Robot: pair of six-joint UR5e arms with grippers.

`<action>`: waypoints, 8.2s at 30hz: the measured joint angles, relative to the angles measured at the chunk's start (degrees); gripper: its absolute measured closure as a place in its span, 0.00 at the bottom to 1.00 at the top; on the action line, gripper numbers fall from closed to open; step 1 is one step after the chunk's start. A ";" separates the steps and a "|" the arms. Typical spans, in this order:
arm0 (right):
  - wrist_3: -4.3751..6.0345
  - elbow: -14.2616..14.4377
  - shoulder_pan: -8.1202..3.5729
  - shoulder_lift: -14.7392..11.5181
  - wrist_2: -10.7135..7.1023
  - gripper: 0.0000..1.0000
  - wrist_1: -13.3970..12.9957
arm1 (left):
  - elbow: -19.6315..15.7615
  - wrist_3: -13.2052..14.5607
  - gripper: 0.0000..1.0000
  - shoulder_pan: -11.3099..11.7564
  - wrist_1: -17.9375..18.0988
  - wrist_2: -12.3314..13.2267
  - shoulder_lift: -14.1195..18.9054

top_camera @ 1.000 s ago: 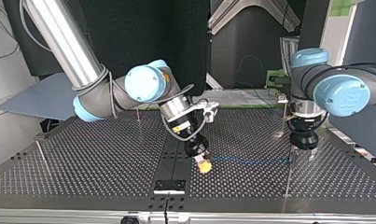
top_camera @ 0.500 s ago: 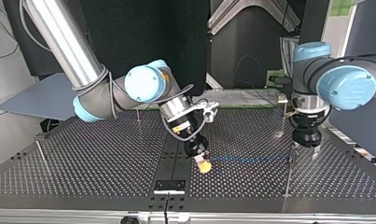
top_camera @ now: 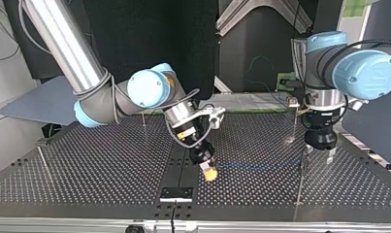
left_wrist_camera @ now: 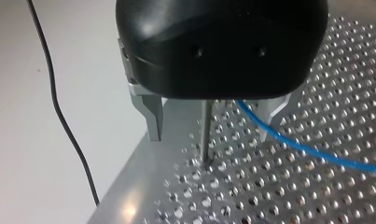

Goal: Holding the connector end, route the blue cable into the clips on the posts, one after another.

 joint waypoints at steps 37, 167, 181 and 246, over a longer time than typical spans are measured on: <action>0.07 -0.01 -0.41 0.00 -0.28 1.00 -0.05 | -1.41 7.56 0.00 -6.39 -0.51 -5.96 4.24; 0.20 -0.01 -0.58 0.52 -0.36 1.00 0.32 | -1.41 17.77 0.00 -9.17 0.40 -9.77 2.26; 0.13 -0.01 -0.27 0.79 -0.36 1.00 0.24 | -1.41 23.20 0.00 -9.98 0.42 -7.38 2.25; -0.18 -1.16 -0.16 1.02 -0.96 1.00 0.70 | 6.68 24.31 0.00 -10.28 4.20 -2.20 -8.18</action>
